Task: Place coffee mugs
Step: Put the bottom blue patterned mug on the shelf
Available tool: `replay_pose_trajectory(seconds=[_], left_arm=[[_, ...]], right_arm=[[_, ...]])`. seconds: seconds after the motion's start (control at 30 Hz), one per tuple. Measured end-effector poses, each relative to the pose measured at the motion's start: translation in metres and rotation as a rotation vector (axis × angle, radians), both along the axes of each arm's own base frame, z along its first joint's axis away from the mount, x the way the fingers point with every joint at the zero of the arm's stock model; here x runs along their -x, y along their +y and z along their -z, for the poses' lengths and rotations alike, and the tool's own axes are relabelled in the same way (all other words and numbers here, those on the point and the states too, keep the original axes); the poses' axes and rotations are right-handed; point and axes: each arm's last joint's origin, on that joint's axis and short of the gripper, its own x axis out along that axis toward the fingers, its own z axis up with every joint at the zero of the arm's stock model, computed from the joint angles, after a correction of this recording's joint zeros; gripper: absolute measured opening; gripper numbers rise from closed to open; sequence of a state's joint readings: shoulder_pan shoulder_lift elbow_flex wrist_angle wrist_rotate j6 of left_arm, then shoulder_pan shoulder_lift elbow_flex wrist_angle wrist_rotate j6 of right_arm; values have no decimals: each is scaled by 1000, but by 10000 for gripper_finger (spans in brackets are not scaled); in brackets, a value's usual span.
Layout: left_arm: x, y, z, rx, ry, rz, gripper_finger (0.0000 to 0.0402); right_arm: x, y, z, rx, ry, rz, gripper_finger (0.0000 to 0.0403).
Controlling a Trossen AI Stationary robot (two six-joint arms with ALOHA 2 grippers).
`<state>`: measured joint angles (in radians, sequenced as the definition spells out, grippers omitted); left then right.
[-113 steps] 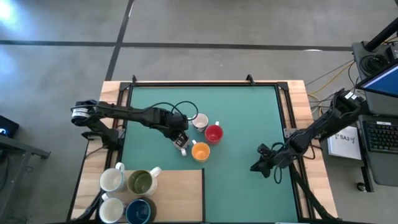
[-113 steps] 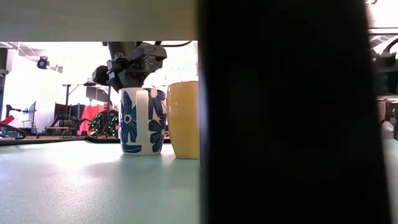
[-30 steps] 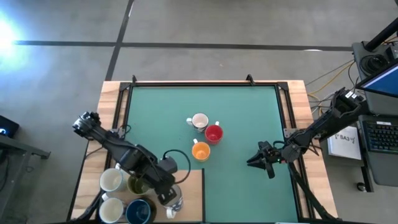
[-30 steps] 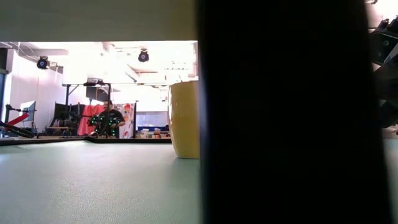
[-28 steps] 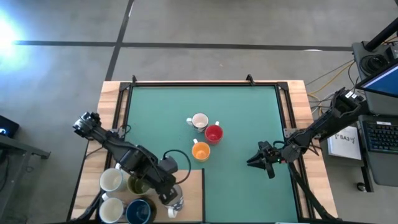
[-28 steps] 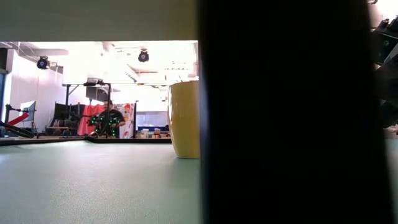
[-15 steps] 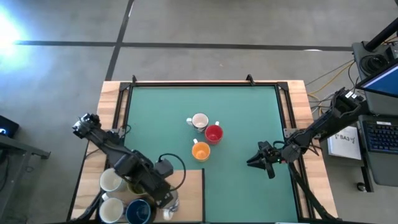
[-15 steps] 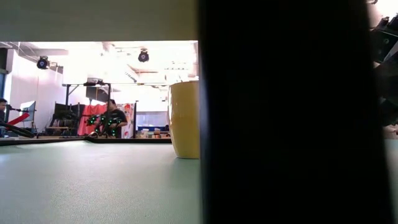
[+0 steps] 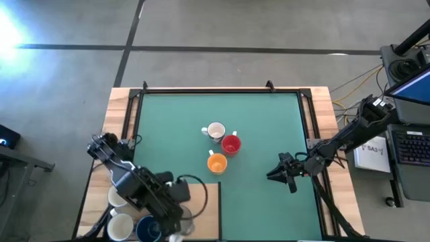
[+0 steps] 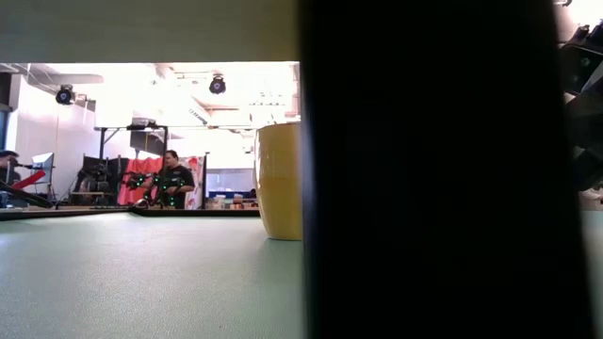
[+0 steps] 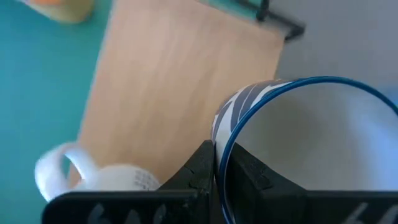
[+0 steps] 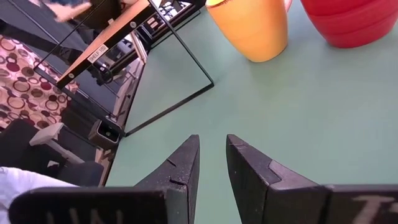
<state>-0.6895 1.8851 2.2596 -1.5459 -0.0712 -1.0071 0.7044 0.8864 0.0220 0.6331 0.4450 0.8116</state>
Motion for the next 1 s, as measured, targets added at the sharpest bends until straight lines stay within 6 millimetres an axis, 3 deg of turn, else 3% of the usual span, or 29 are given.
replay_pose_trajectory(seconds=[0.6, 1.0], left_arm=[[-12, -26, 29, -32, 79, 127, 10], [-17, -28, 38, -105, 75, 134, 14]], right_arm=[[0, 0, -1, -1, -1, 0, 68], [0, 0, -1, -1, -2, 0, 68]])
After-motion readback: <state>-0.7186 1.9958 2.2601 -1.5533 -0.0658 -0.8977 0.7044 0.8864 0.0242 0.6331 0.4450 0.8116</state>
